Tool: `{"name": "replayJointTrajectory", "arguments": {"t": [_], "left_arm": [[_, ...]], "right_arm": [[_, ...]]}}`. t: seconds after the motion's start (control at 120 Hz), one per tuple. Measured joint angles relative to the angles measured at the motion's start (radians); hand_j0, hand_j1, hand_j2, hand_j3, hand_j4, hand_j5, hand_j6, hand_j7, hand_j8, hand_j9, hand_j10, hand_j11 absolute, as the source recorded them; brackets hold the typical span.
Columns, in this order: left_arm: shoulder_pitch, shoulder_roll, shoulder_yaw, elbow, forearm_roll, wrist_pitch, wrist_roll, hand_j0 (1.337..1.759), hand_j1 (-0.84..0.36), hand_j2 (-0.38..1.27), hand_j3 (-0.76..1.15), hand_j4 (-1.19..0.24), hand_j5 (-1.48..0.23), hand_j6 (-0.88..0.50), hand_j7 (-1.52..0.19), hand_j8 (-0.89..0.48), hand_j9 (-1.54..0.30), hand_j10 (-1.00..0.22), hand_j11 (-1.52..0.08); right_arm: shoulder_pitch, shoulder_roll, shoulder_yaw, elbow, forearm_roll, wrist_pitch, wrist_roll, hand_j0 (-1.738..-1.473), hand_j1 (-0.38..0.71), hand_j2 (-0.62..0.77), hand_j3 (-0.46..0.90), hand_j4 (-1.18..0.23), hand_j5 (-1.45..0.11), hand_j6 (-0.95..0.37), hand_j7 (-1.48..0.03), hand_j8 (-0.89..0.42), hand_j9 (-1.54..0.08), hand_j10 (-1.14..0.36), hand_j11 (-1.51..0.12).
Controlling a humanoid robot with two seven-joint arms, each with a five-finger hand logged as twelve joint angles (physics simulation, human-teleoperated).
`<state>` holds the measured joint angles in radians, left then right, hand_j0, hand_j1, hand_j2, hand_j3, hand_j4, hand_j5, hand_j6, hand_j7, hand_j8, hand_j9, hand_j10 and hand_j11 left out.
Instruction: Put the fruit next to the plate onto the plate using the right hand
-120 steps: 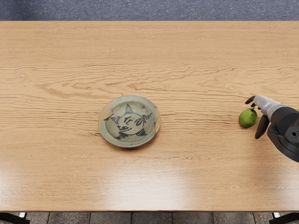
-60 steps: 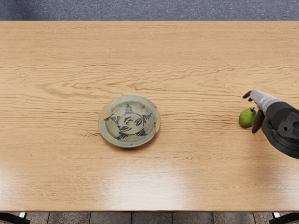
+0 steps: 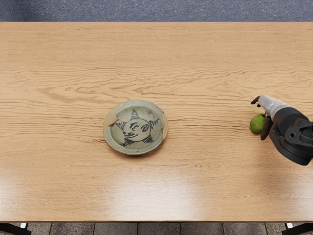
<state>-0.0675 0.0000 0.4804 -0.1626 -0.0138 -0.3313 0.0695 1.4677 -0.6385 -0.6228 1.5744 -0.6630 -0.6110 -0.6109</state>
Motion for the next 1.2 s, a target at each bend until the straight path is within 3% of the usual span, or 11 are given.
{"name": "replayJointTrajectory", "arguments": {"t": [1.2], "left_arm": [[0.000,0.000,0.003,-0.001,0.000,0.000,0.000,1.658,0.35,0.00,0.00,0.00,0.00,0.00,0.00,0.00,0.00,0.00,0.00]], "right_arm": [[-0.039,0.026,0.000,-0.065,0.001,0.000,0.000,-1.658,0.06,-0.07,0.00,-0.34,-0.44,-0.34,-0.44,-0.34,-0.44,-0.34,-0.44]]}}
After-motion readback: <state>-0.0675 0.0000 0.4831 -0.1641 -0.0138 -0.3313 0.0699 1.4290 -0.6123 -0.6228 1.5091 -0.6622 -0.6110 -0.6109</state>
